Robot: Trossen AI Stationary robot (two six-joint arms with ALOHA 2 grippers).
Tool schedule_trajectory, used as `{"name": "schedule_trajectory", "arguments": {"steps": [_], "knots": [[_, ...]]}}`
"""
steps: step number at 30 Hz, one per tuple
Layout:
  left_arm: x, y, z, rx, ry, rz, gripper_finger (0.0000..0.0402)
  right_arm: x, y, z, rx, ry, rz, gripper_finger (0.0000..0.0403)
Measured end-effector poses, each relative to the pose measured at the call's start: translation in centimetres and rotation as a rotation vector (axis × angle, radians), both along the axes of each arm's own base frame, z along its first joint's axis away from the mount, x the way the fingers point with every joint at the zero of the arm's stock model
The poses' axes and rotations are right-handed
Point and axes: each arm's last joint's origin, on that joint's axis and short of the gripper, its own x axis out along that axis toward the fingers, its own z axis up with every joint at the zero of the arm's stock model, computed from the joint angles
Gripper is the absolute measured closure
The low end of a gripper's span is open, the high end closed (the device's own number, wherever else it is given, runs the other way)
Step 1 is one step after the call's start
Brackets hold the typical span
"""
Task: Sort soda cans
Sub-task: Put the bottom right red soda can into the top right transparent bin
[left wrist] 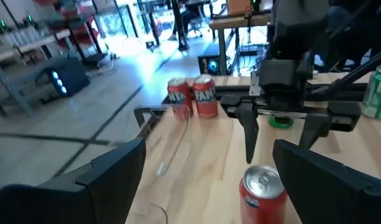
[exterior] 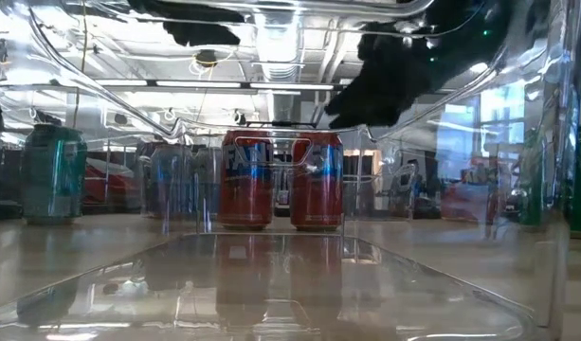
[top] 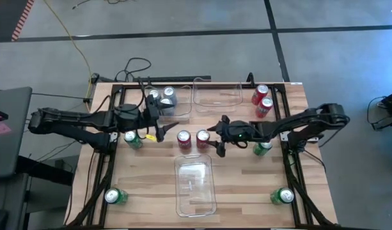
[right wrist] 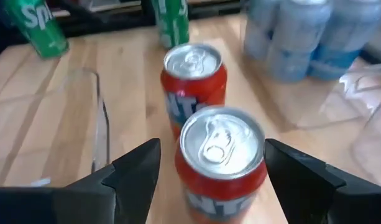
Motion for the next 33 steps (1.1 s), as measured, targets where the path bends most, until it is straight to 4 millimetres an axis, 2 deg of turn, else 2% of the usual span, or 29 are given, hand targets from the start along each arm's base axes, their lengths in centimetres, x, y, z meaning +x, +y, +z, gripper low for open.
{"name": "schedule_trajectory", "arguments": {"steps": [4, 10, 13, 19, 25, 31, 33], "knots": [[0.0, 0.0, -1.3, -0.015, 0.017, 0.003, 0.0056, 0.3, -0.3, -0.4, 0.04, -0.005, 0.017, 0.0078], [0.0, 0.0, -2.7, -0.031, -0.002, 0.009, 0.0056, 0.9, -1.0, -1.5, 0.081, 0.015, 0.003, 0.001], [0.0, 0.1, -2.8, -0.022, -0.023, 0.018, 0.0056, 1.2, -1.4, -2.6, 0.103, 0.057, -0.021, 0.0013], [0.0, 0.1, -2.5, 0.005, -0.043, 0.025, 0.0056, 3.3, -1.7, -3.5, 0.103, 0.083, -0.031, 0.0004], [0.0, 0.2, -2.5, 0.011, -0.044, 0.042, 0.0056, 4.8, -1.9, -3.4, 0.101, 0.08, -0.035, 0.0031], [-0.1, 0.3, -2.5, 0.043, -0.034, 0.079, 0.0056, 4.7, -2.2, -2.6, 0.135, 0.114, -0.067, 0.0102], [-0.2, 0.3, -2.4, 0.069, -0.025, 0.077, 0.0056, 4.3, -2.2, -2.3, 0.154, 0.131, -0.08, 0.0112]]}}
